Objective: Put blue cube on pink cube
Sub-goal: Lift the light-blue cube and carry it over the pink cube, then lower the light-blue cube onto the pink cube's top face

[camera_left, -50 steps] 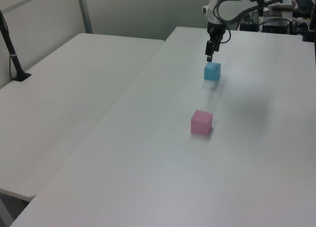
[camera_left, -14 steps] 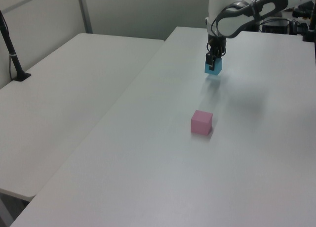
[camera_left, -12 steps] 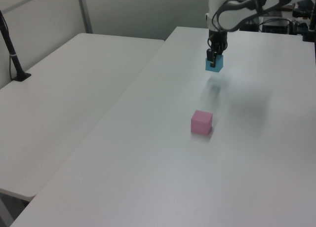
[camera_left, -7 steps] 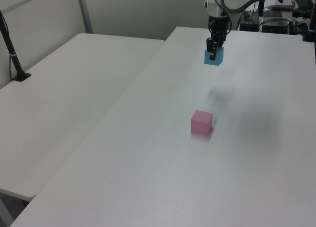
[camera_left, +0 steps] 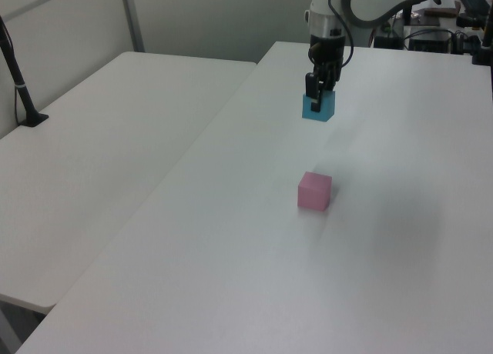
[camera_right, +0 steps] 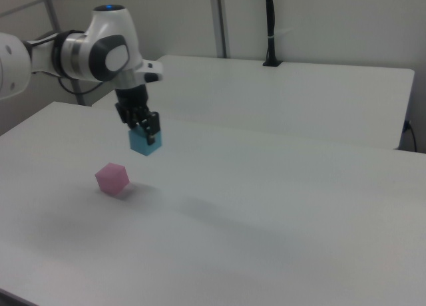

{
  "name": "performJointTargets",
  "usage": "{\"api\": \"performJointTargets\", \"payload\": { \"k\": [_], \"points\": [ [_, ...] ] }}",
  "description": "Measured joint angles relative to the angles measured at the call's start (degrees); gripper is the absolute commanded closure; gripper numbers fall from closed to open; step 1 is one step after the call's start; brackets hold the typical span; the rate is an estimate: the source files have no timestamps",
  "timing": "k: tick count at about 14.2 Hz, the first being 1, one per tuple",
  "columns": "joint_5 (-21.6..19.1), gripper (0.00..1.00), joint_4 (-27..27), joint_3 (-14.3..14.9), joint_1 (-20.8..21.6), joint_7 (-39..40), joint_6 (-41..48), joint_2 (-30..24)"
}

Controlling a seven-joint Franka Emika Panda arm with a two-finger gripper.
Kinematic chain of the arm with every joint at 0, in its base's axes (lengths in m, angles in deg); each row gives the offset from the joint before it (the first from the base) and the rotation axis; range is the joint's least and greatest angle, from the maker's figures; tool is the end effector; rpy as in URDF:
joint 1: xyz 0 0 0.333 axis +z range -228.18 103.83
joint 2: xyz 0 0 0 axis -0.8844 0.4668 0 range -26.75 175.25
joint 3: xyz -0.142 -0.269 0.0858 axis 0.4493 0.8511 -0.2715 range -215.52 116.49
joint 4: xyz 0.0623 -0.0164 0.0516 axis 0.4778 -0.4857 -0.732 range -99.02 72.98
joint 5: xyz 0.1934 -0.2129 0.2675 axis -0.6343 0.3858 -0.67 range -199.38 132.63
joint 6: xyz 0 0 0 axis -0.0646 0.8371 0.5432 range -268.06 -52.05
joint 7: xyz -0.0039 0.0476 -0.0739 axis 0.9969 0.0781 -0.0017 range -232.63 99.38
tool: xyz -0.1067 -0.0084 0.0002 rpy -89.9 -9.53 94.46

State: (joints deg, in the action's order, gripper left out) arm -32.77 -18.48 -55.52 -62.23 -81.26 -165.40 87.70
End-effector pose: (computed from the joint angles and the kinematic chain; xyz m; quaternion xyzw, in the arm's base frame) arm 0.6350 0.0602 0.4739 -0.9966 0.0756 -0.0288 0.0125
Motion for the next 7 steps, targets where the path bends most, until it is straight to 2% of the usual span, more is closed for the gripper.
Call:
{"api": "performJointTargets", "payload": {
  "k": [3, 7],
  "points": [
    [0.0, 0.52, -0.2, -4.4, 0.3, -2.6, 0.0, 0.1],
    [0.0, 0.52, -0.7, -6.3, 3.2, -6.5, 0.0, 0.2]
  ]
}}
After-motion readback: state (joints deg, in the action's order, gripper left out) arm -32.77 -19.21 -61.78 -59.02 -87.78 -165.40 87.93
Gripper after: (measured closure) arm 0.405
